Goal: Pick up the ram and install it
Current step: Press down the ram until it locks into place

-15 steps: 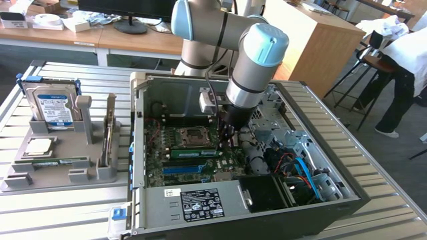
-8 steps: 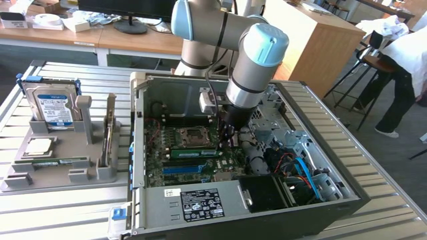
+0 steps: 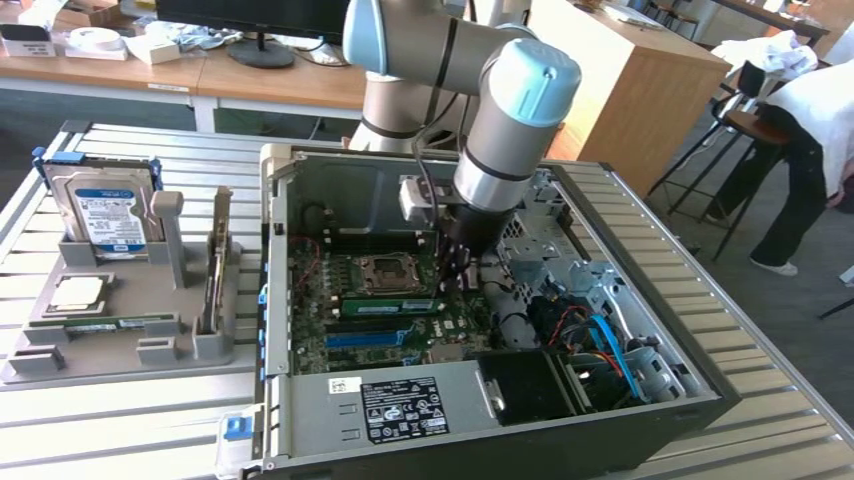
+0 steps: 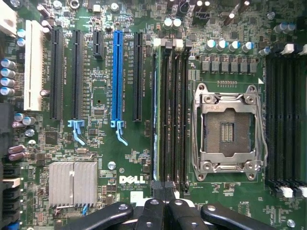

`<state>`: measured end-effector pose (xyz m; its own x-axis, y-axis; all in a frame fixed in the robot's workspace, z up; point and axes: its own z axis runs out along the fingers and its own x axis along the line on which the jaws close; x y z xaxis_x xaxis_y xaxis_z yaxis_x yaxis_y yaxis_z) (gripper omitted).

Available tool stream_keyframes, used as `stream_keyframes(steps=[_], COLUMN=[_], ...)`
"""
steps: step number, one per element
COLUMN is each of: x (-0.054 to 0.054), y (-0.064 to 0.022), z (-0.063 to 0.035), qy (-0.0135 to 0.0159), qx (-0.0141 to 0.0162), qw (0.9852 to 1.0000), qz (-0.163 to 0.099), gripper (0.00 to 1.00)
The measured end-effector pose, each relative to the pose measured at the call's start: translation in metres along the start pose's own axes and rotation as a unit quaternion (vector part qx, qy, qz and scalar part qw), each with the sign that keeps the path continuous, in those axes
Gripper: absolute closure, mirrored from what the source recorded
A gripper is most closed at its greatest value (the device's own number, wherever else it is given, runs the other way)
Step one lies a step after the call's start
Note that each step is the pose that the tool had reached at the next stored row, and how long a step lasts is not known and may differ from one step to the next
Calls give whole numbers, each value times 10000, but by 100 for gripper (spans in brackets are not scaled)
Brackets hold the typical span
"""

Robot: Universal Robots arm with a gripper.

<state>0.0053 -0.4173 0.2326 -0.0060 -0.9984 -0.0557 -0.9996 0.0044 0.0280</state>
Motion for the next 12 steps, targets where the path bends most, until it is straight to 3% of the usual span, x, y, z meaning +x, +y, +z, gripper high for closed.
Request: stream_keyframes(steps=[8, 12], x=[-8, -7], y=[3, 23], z=[-135, -135], qy=[0, 1], qx=[0, 0], qw=[10000, 10000], qz=[0, -1], gripper=[90, 90])
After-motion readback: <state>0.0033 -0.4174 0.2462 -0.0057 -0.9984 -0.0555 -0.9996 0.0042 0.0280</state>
